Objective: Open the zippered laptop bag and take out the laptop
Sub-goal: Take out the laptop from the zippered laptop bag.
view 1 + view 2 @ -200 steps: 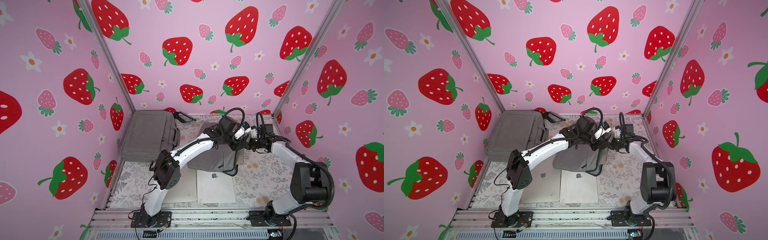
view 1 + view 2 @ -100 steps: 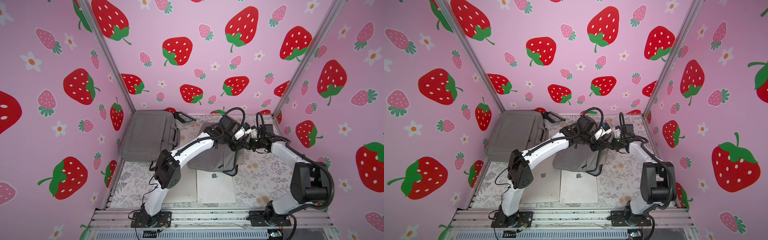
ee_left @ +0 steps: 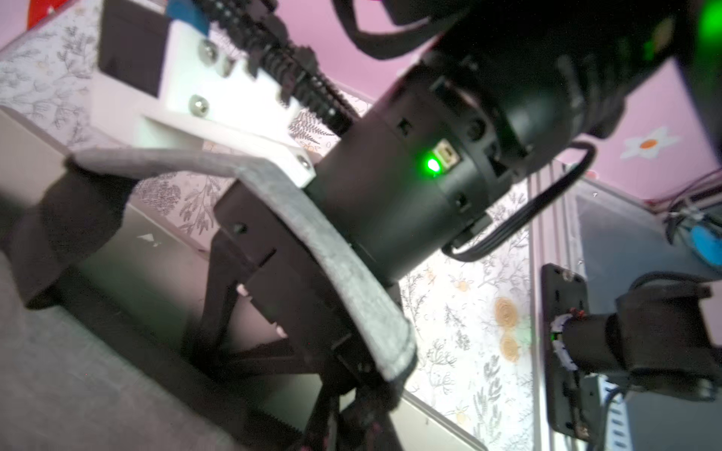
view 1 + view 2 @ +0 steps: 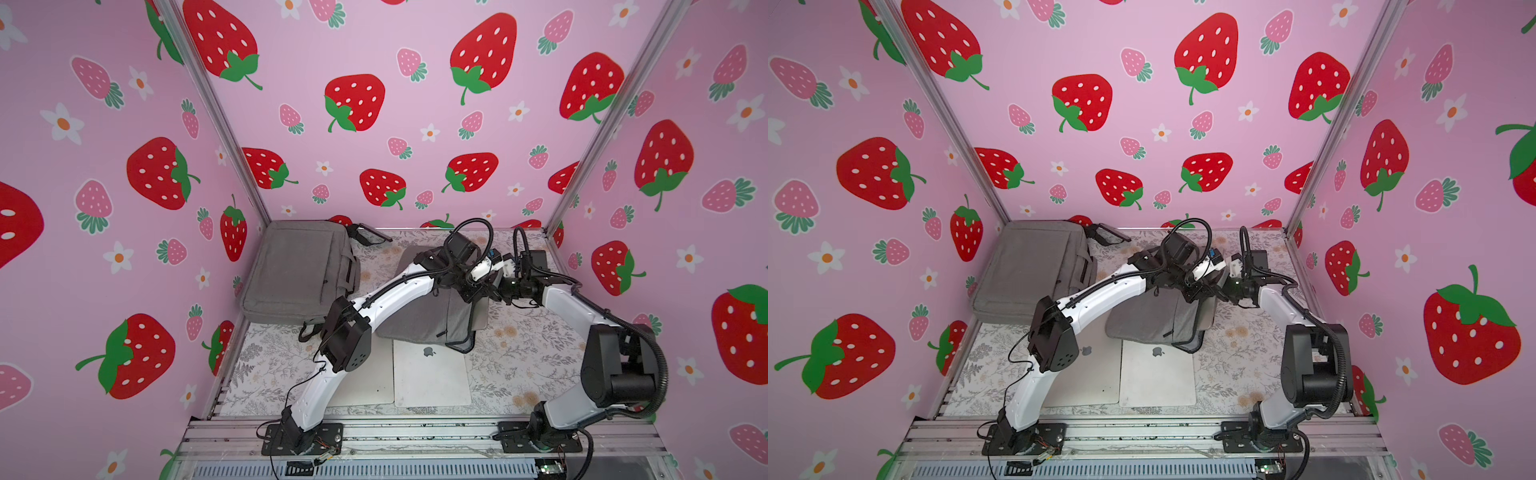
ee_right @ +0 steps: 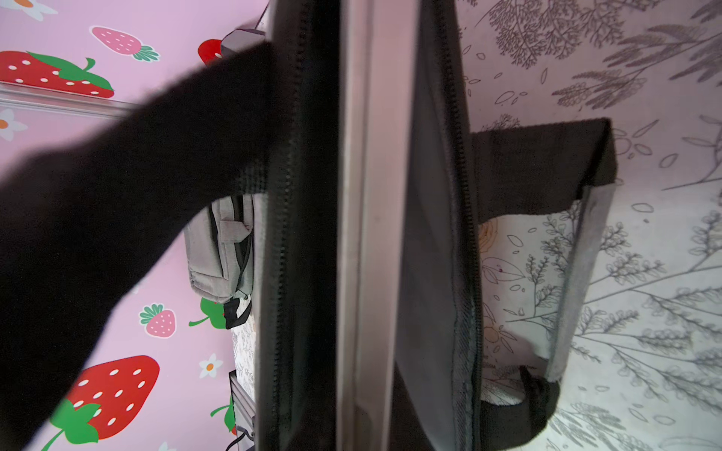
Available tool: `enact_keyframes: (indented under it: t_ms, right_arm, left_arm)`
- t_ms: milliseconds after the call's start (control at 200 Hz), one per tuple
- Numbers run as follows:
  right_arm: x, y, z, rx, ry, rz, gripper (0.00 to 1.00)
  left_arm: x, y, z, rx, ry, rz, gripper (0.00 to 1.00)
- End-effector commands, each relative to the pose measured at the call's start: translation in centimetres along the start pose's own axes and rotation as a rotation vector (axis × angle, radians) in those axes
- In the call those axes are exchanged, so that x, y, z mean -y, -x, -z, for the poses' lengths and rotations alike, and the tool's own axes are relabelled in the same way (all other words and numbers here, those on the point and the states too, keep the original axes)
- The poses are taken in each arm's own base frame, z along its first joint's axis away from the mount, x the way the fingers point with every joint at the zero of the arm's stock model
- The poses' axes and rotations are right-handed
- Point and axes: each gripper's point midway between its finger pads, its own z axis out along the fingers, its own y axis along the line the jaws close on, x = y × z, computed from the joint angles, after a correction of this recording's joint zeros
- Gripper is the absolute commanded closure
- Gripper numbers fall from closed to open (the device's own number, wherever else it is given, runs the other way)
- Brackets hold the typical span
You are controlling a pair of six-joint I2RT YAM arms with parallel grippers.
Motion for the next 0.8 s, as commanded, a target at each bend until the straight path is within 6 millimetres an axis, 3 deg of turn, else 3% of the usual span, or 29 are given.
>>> enact_keyframes:
  t_ms: [0,125,320,470,535,620,725,795]
  right_arm:
    - [0.4,-0.5,0.2,0.009,-0.031,0.084,1.0]
    - [1.4,-0.6,0.1,0.008,-0.047,0.072,1.0]
    - [3.1,-0.8,-0.5,-0.004,-0.092,0.065,1.0]
    - [4.3,-1.6,-1.5,-0.03,-0.098,0.049,1.0]
    - [4.4,-1.7,-1.5,-0.03,-0.092,0.045,1.0]
    - [4.4,-1.7,-1.1,-0.02,-0.087,0.043,1.0]
    - [3.9,-1.6,-0.1,-0.001,-0.072,0.047,1.0]
    - [3.6,-1.3,0.7,0.014,-0.061,0.047,1.0]
  left_arm:
    - [0.9,1.3,0.6,0.021,-0.019,-0.039,1.0]
    - [0.9,1.6,2.1,0.034,-0.01,-0.032,1.0]
    - [1.8,4.4,5.4,0.16,-0.056,-0.008,1.0]
    - [2.4,5.7,6.8,0.238,-0.092,0.011,1.0]
    - [1.4,5.5,7.0,0.243,-0.053,0.04,1.0]
    - [-1.7,4.8,7.6,0.261,0.011,0.16,1.0]
    - [-5.2,2.4,7.7,0.247,0.066,0.303,1.0]
    - [-6.2,0.6,6.9,0.22,0.069,0.349,1.0]
